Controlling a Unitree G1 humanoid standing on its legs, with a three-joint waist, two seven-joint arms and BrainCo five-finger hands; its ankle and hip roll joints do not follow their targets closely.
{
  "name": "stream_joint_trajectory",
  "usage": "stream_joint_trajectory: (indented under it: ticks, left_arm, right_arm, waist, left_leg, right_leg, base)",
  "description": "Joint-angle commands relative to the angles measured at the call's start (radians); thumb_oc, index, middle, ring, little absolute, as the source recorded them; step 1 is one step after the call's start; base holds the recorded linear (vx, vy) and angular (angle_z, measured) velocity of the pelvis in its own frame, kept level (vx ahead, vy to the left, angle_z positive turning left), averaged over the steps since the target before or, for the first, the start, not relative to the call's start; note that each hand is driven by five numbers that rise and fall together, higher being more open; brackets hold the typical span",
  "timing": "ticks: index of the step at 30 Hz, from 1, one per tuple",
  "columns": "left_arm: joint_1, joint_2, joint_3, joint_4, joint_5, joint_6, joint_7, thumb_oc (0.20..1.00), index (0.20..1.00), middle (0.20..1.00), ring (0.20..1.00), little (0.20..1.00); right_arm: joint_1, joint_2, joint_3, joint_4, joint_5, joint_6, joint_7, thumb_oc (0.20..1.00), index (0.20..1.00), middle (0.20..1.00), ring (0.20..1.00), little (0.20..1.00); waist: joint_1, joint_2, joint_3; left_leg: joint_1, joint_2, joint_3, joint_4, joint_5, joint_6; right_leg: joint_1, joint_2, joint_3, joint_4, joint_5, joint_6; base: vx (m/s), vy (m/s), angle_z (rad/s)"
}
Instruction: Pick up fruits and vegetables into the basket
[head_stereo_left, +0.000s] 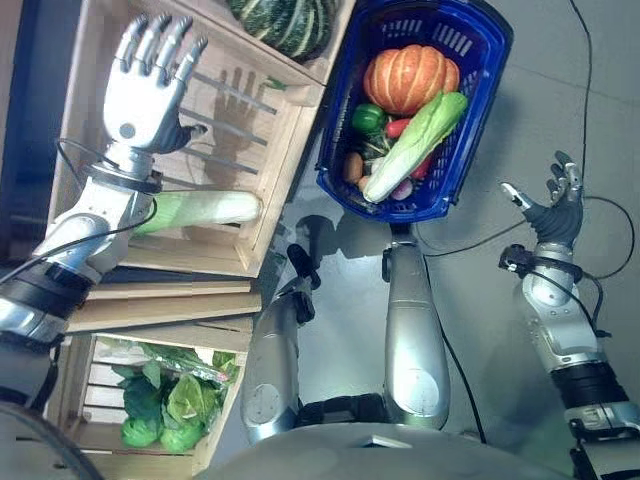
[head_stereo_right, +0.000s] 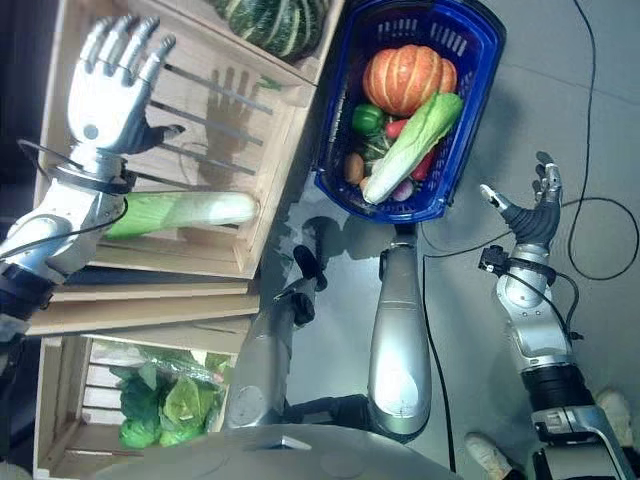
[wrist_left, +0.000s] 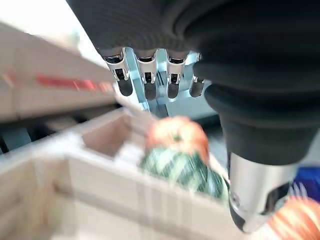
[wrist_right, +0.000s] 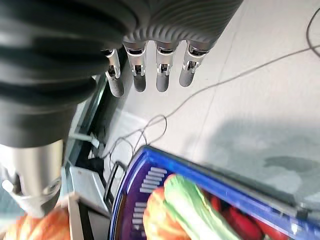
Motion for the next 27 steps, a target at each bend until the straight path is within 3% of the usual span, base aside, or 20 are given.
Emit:
stream_joint_trajectory:
  ticks: [1, 9, 15, 22, 25, 26, 27]
  left_arm:
    - [0.070, -0.107, 0.038, 0.075, -0.158, 0.029, -0.122, 1.000, 1.000, 1.000, 1.000, 1.000]
    - [0.146, -0.307, 0.065, 0.320, -0.326, 0.035, -0.242, 1.000, 1.000, 1.000, 1.000, 1.000]
    - [0.180, -0.397, 0.089, 0.468, -0.395, 0.040, -0.231, 1.000, 1.000, 1.000, 1.000, 1.000]
    - [0.168, -0.403, 0.093, 0.579, -0.328, 0.091, -0.149, 1.000, 1.000, 1.000, 1.000, 1.000]
    - [0.151, -0.389, 0.082, 0.612, -0.255, 0.141, -0.093, 1.000, 1.000, 1.000, 1.000, 1.000]
    - [0.144, -0.376, 0.069, 0.621, -0.216, 0.175, -0.072, 1.000, 1.000, 1.000, 1.000, 1.000]
    - [0.134, -0.368, 0.069, 0.622, -0.196, 0.190, -0.059, 1.000, 1.000, 1.000, 1.000, 1.000]
  right_arm:
    - [0.059, -0.063, -0.077, -0.098, -0.054, -0.055, 0.002, 1.000, 1.000, 1.000, 1.000, 1.000]
    - [0.025, -0.070, -0.098, -0.153, -0.082, -0.010, 0.014, 1.000, 1.000, 1.000, 1.000, 1.000]
    - [0.004, -0.086, -0.104, -0.185, -0.083, 0.016, 0.016, 1.000, 1.000, 1.000, 1.000, 1.000]
    - [-0.009, -0.099, -0.109, -0.181, -0.081, -0.001, 0.008, 1.000, 1.000, 1.000, 1.000, 1.000]
    - [-0.009, -0.107, -0.107, -0.177, -0.082, -0.021, 0.001, 1.000, 1.000, 1.000, 1.000, 1.000]
    - [-0.002, -0.113, -0.103, -0.174, -0.081, -0.030, -0.005, 1.000, 1.000, 1.000, 1.000, 1.000]
    - [-0.007, -0.115, -0.103, -0.176, -0.081, -0.035, -0.007, 1.000, 1.000, 1.000, 1.000, 1.000]
  waist:
    - [-0.041, 0.079, -0.042]
    - [-0.061, 0.084, -0.042]
    - [-0.065, 0.082, -0.042]
    - [-0.068, 0.070, -0.042]
    - [-0.069, 0.065, -0.042]
    - [-0.069, 0.063, -0.042]
    - [-0.070, 0.064, -0.042]
  left_leg:
    - [-0.078, 0.015, -0.046, 0.045, -0.019, -0.006]
    - [-0.085, 0.008, -0.028, 0.055, -0.022, -0.005]
    - [-0.096, 0.005, -0.023, 0.065, -0.027, -0.007]
    - [-0.119, 0.009, -0.014, 0.074, -0.027, -0.008]
    - [-0.137, 0.009, -0.009, 0.079, -0.027, -0.009]
    - [-0.127, 0.007, -0.019, 0.091, -0.055, -0.017]
    - [-0.151, 0.009, -0.007, 0.084, -0.028, -0.009]
  right_leg:
    - [0.032, 0.008, -0.001, 0.000, -0.078, 0.066]
    - [0.020, 0.012, 0.016, -0.008, -0.074, 0.063]
    - [0.007, 0.013, 0.021, -0.009, -0.075, 0.059]
    - [-0.014, 0.015, 0.021, -0.010, -0.069, 0.057]
    - [-0.032, 0.014, 0.022, -0.011, -0.064, 0.056]
    - [-0.022, 0.012, 0.026, 0.003, -0.094, 0.063]
    - [-0.047, 0.012, 0.024, -0.006, -0.064, 0.056]
  base:
    - [0.02, 0.112, -0.23]
    - [0.01, 0.085, -0.05]
    - [0.00, 0.056, -0.05]
    - [-0.01, 0.030, -0.03]
    - [0.01, 0.024, 0.00]
    - [0.00, 0.000, 0.00]
    - [0.06, 0.041, 0.02]
